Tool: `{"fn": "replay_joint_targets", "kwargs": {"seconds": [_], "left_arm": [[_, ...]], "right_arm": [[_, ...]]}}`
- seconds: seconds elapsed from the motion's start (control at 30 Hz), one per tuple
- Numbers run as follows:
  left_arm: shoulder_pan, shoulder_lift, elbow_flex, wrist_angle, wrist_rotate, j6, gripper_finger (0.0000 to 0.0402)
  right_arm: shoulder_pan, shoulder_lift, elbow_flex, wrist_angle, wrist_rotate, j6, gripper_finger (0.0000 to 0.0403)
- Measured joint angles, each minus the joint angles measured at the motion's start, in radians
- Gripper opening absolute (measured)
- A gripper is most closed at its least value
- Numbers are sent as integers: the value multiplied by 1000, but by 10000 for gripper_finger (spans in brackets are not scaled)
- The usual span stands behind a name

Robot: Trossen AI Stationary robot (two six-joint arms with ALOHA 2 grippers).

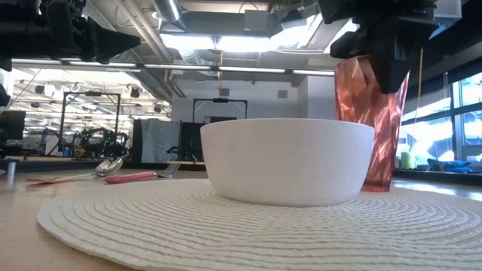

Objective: Pick & Place Utensil
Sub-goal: Put the orange cup on the white mat to the top right of the white bowl, then put the pink fork into the white bowl

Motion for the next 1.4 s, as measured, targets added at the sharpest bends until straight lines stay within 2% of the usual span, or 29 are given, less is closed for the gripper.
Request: {"fn": "replay_joint_targets", "kwargs": {"seconds": [0.27,0.47,0.53,0.63,0.77,0.87,0.97,1.07,1.13,1.2,1.27,1.4], "left_arm": [[0,0,0,0,0,0,2],[0,0,0,-3,0,0,5],[0,0,0,-3,0,0,7],[0,0,0,-4,0,0,8],[0,0,0,-8,0,0,8],[0,0,0,-7,0,0,8],[0,0,1,-5,-2,4,4],[0,0,1,1,-2,8,2],[0,0,1,1,-2,8,2],[0,0,1,1,-3,9,4],[0,0,1,3,-5,8,6],[0,0,1,4,-6,8,4]], "right_arm": [[0,1,74,-78,0,29,119],[5,-3,143,-235,19,101,137],[23,-33,143,-289,107,101,138],[63,-158,113,-253,295,83,136],[111,-410,23,-10,435,67,123],[132,-622,-125,280,437,19,106],[135,-818,-349,611,370,-82,71],[106,-974,-615,986,214,-143,18],[56,-1042,-760,1163,126,-141,9],[3,-1090,-876,1274,69,-111,9],[-55,-1126,-969,1343,54,-101,6],[-150,-1173,-1103,1460,-11,-75,6]]}}
